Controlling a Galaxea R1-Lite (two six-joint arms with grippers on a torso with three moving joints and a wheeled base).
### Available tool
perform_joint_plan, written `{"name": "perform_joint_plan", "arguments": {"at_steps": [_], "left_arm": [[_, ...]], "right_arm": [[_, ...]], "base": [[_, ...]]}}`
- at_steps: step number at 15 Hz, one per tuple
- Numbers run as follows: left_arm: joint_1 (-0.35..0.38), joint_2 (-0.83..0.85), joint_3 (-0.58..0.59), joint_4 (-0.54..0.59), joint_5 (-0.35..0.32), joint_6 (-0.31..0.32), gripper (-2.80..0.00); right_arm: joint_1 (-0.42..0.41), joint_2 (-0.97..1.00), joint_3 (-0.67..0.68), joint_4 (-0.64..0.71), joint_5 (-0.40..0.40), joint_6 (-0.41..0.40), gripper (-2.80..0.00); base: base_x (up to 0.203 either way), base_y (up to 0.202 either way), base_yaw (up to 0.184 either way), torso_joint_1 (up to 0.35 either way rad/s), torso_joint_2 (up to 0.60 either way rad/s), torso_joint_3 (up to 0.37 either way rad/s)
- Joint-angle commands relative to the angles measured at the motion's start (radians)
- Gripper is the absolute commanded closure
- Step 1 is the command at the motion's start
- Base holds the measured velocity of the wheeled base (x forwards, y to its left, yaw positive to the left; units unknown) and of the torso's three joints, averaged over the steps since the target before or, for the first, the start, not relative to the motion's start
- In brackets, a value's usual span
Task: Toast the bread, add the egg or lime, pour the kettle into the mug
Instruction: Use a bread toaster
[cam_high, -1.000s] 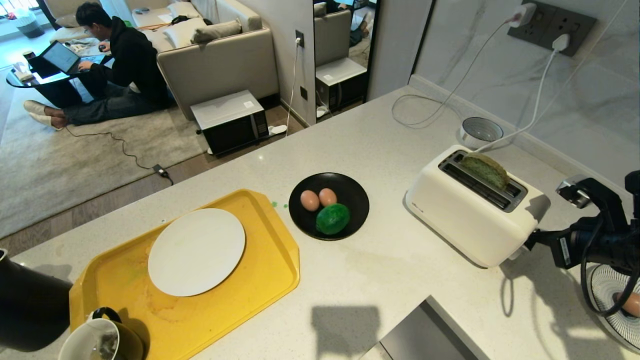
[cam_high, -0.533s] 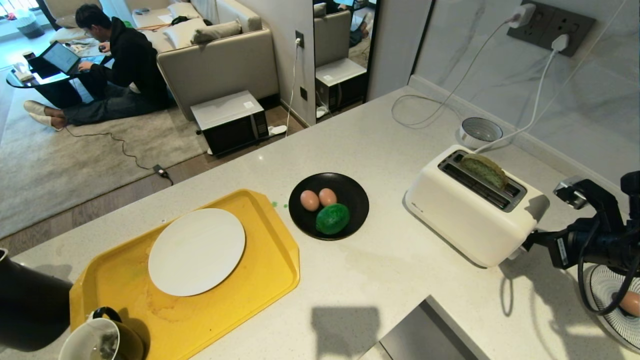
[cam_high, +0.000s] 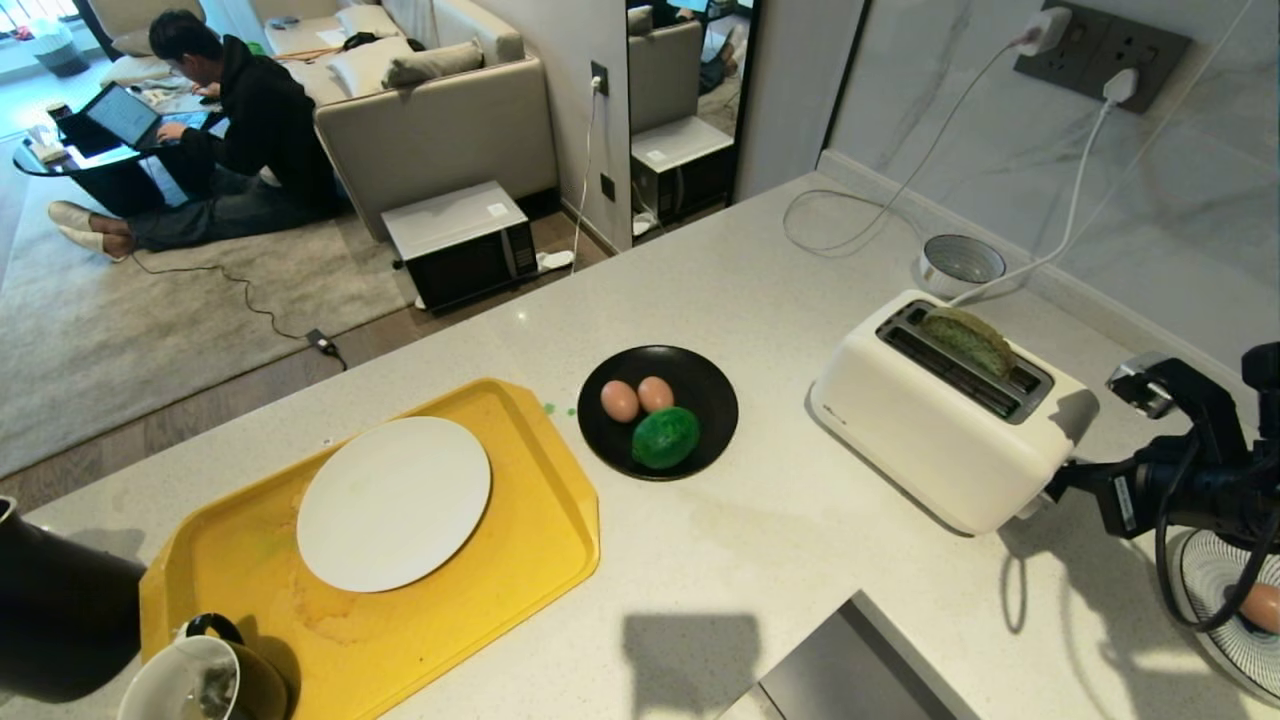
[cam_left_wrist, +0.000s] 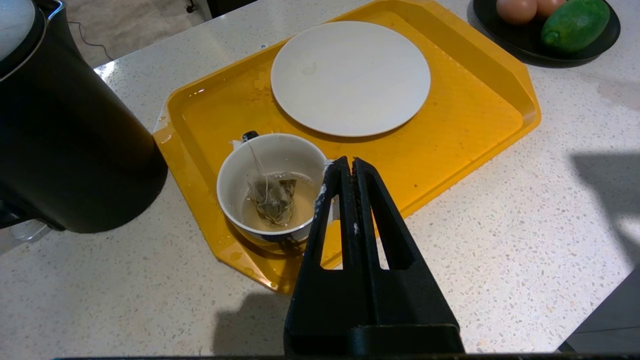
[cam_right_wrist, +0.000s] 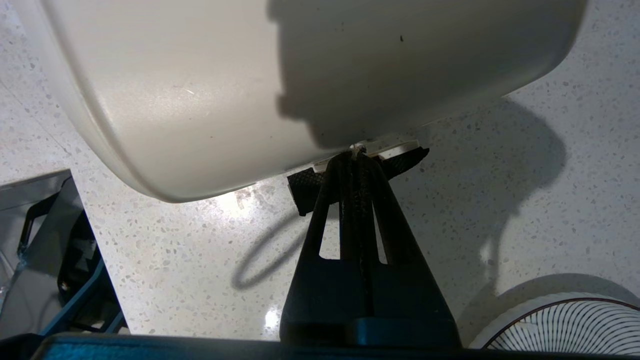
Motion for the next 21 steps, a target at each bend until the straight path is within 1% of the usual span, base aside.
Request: {"name": "perform_joint_plan", "arguments": {"at_steps": [1,6,9,21], "left_arm": [[0.0,0.0,0.0,0.0,0.0,0.0,0.0],[0.0,0.001,0.0,0.0,0.0,0.0,0.0],[0.0,0.001,0.0,0.0,0.0,0.0,0.0],[0.0,0.001,0.0,0.0,0.0,0.0,0.0]], "right_arm": [[0.001,-0.019,0.011,-0.003,0.003,-0.004,0.0],[0.001,-0.027,0.025,-0.003,0.002,-0.004,0.0],[0.001,-0.036,0.028,-0.001,0.0,-0.023,0.0],[0.002,-0.021,0.04,-0.003,-0.001,-0.026,0.0]], "base": [[0.0,0.0,0.0,0.0,0.0,0.0],[0.0,0.0,0.0,0.0,0.0,0.0],[0.0,0.0,0.0,0.0,0.0,0.0],[0.0,0.0,0.0,0.0,0.0,0.0]]}}
